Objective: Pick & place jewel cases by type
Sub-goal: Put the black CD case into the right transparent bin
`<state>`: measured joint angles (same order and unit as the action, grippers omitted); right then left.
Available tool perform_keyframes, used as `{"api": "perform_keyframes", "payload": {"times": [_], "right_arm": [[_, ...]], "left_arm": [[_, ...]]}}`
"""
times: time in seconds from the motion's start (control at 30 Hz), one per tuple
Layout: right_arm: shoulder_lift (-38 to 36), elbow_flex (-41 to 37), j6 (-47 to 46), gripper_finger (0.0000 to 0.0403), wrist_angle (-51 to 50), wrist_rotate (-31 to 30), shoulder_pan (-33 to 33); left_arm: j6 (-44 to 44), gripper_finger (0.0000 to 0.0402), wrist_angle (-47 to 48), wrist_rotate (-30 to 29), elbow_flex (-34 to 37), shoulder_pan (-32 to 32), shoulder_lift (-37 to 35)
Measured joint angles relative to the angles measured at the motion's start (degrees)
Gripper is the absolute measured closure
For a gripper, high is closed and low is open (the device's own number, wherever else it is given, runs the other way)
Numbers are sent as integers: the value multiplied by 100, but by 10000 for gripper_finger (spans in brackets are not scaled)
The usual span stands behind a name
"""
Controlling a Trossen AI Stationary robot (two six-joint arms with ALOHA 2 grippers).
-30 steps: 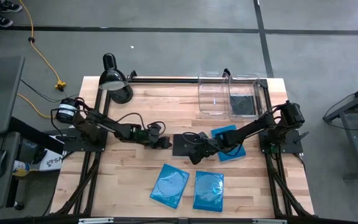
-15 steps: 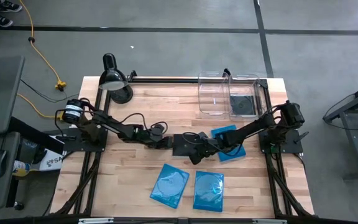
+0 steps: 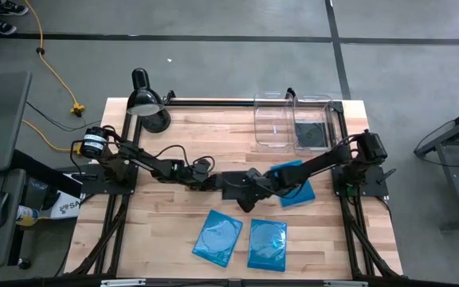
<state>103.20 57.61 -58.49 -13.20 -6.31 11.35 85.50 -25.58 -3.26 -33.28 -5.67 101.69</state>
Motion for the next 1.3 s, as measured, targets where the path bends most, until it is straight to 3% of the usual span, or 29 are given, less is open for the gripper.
{"api": "perform_keyframes", "payload": {"times": [0.27,0.37,0.47,0.73,1.3], "right_arm": [[-287,976,126,403,-1035,-584,2],[-431,986,-205,403,-1649,-908,-9],[-482,740,-555,403,-1854,-842,-87],[-518,-311,-1473,403,-1203,-482,-155],[-531,-1524,-1909,403,975,367,-479]], "left_arm": [[35,166,0,-70,0,0,0],[34,166,-12,-83,1,0,2],[39,166,-60,-142,5,0,7],[30,166,-100,-193,12,0,9],[-38,166,-109,-239,13,0,11]]}}
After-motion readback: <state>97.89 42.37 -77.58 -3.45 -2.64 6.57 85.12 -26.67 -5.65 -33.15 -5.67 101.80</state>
